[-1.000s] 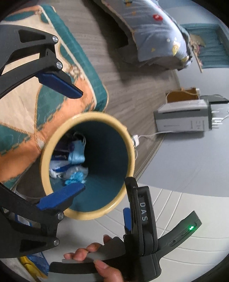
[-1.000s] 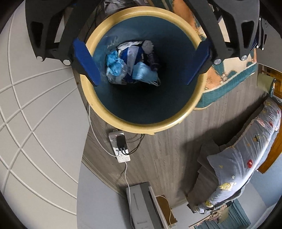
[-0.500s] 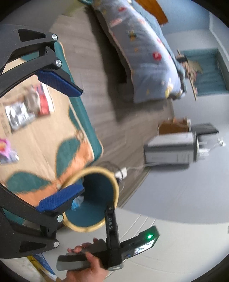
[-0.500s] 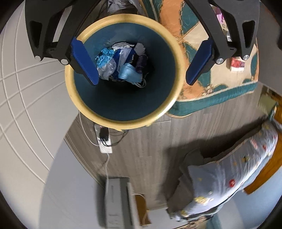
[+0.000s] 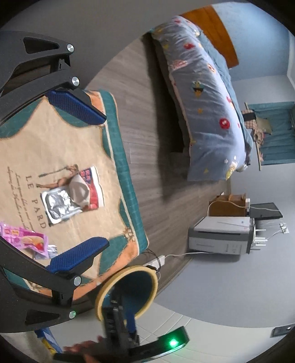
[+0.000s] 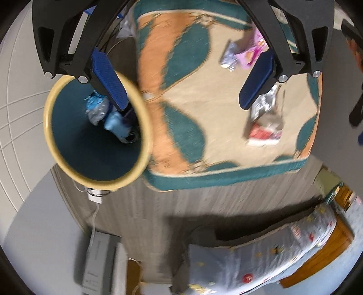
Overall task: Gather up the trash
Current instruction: 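Grasp the pink snack wrapper with the right gripper while the left grasps the paper cup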
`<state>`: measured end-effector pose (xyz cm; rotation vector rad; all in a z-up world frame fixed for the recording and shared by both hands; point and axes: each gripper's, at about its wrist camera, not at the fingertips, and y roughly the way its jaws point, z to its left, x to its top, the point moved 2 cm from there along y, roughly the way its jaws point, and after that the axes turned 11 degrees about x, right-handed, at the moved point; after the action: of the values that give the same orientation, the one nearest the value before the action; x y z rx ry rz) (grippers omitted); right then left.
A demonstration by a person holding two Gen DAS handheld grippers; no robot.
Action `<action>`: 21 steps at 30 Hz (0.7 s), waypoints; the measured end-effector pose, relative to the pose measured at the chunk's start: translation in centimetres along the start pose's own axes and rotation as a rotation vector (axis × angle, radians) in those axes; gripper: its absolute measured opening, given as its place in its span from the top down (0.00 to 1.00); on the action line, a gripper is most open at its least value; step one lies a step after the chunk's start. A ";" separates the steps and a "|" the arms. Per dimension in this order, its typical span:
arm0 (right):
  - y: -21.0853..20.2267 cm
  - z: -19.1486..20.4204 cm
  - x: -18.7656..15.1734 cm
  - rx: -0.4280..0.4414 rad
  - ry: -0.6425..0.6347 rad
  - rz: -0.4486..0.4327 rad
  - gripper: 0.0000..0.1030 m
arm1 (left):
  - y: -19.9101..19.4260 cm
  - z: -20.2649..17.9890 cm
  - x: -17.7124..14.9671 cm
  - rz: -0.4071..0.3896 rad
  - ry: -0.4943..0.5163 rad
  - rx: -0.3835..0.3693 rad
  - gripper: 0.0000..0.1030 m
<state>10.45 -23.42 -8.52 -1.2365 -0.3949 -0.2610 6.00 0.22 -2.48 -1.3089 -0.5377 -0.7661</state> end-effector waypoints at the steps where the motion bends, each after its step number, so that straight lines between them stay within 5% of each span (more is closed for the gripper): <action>1: 0.2 1.1 -0.6 0.002 -0.013 0.003 0.06 | 0.0 0.3 -0.2 0.001 0.003 0.002 0.05; 11: 5.0 7.1 -6.1 0.026 -0.041 0.126 0.06 | 0.1 2.0 -1.4 0.004 0.040 0.016 0.05; 19: 9.1 8.9 -9.1 0.055 -0.025 0.267 0.39 | 0.0 2.5 -1.6 0.000 0.038 0.007 0.05; 21: 9.8 9.2 -9.6 0.062 -0.022 0.295 0.55 | 0.0 2.8 -1.6 0.001 0.034 0.007 0.05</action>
<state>4.32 -11.82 -18.60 -1.2193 -0.2337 0.0170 5.18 3.27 -3.10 -1.2872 -0.5120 -0.7844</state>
